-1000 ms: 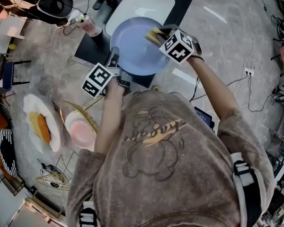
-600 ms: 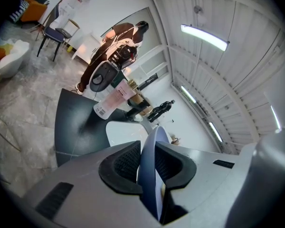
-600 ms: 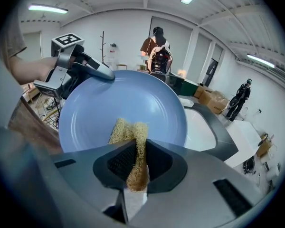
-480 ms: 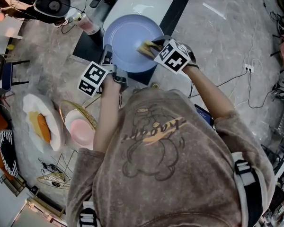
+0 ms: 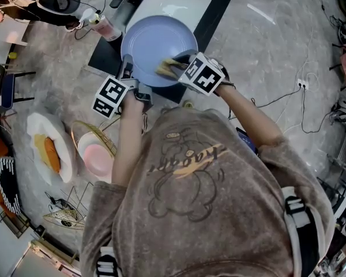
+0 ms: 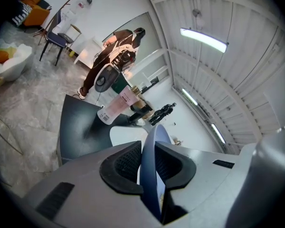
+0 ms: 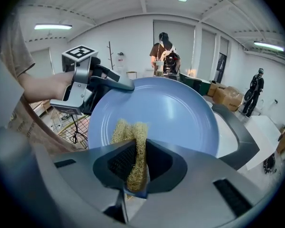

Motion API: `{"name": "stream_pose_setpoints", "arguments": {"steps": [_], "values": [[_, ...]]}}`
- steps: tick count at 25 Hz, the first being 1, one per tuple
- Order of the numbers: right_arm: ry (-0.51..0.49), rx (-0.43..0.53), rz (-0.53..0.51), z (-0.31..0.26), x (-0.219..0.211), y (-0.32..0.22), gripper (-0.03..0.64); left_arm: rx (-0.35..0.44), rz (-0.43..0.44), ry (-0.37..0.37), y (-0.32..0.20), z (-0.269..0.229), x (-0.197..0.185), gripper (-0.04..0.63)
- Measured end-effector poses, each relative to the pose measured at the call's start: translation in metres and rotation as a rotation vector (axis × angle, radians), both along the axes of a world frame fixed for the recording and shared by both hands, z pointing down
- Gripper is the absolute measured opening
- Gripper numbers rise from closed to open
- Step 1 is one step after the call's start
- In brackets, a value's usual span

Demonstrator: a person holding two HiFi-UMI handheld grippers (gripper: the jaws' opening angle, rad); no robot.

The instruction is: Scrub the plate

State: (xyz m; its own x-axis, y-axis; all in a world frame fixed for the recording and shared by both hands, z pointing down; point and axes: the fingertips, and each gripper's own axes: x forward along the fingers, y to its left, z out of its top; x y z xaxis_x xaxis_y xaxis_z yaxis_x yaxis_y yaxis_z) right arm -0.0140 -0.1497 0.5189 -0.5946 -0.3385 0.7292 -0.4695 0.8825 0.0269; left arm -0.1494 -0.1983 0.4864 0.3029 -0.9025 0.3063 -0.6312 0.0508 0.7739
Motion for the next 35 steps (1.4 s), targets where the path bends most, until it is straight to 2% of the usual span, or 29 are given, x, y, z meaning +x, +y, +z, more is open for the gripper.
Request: {"name": "stream_pose_setpoints", "arguments": {"steps": [5,15,21,25,30,35], "values": [[-0.078,0.007,0.069,-0.014,0.007,-0.013,0.052,-0.027,0.04,-0.022,0.006,0.01,0.0,0.065],[-0.306,0.102,0.301,-0.071,0.051,-0.053,0.052,-0.102,0.014,-0.036,0.017,0.055,-0.022,0.058],[-0.319,0.114,0.361,-0.074,0.071,-0.057,0.052,-0.153,-0.027,-0.056,0.025,0.101,-0.04,0.058],[-0.315,0.11,0.37,-0.072,0.075,-0.056,0.052,-0.178,-0.042,-0.075,0.029,0.128,-0.047,0.06],[-0.302,0.109,0.366,-0.071,0.078,-0.054,0.052,-0.189,-0.05,-0.061,0.029,0.146,-0.049,0.058],[-0.292,0.107,0.357,-0.074,0.084,-0.051,0.052,-0.229,0.003,-0.135,0.03,0.153,-0.046,0.058]]}}
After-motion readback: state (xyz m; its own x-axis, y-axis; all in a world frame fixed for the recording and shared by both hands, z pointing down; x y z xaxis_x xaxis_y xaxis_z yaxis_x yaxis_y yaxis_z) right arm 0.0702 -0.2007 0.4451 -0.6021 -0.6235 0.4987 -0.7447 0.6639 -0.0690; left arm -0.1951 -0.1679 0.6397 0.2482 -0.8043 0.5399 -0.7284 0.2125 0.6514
